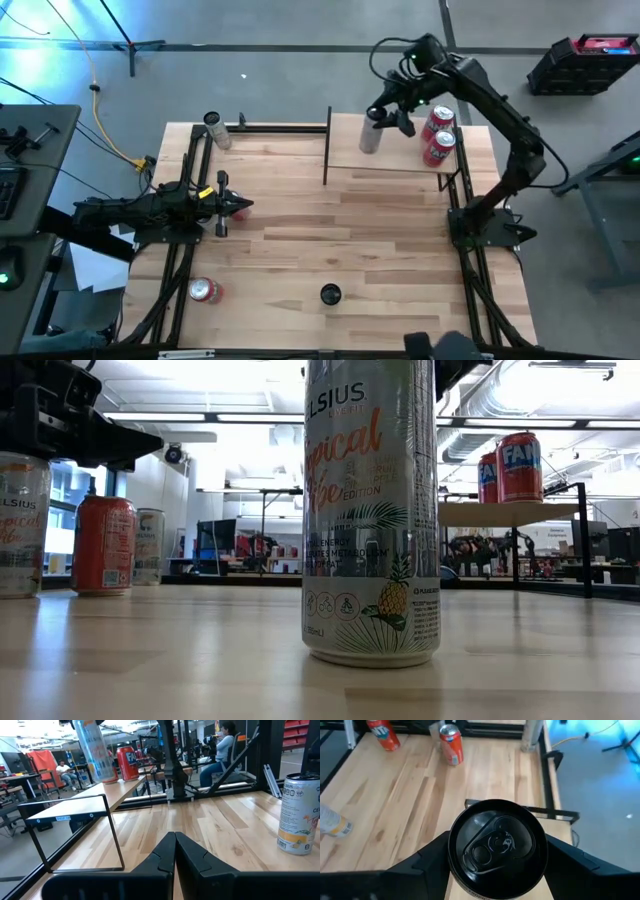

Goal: Place canned beverage on shelf
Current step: Put the white soda can on the shelf

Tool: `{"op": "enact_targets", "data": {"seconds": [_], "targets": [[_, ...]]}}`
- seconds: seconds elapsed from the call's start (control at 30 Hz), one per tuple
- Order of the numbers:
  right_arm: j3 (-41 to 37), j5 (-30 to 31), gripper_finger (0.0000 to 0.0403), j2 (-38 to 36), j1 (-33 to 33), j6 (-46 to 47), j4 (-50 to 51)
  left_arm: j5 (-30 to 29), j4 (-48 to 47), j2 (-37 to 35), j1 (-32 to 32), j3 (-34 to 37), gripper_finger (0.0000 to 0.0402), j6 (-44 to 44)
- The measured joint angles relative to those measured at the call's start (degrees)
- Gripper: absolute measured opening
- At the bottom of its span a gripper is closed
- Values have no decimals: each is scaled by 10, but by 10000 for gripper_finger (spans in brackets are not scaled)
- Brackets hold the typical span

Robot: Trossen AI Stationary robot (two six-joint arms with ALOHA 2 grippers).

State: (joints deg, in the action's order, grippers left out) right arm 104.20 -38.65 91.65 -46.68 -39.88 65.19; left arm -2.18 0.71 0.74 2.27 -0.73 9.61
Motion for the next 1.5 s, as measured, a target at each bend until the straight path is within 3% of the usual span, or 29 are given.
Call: {"op": "enact_targets", "data": {"seconds": [0.47, 0.6, 1.2, 1.33, 1.5], "targets": [[-1, 18, 243, 38, 8, 29, -76, 0, 0, 0, 0, 0, 3, 0], [-1, 57, 243, 41, 10, 35, -68, 0, 0, 0, 0, 0, 3, 0], [-1, 91, 247, 41, 57, 30, -53, 0, 0, 0, 0, 0, 3, 0], [-1, 126, 248, 41, 61, 24, -47, 0, 0, 0, 0, 0, 3, 0], [-1, 132, 264, 42, 65, 9, -41, 0, 0, 0, 0, 0, 3, 0]]}}
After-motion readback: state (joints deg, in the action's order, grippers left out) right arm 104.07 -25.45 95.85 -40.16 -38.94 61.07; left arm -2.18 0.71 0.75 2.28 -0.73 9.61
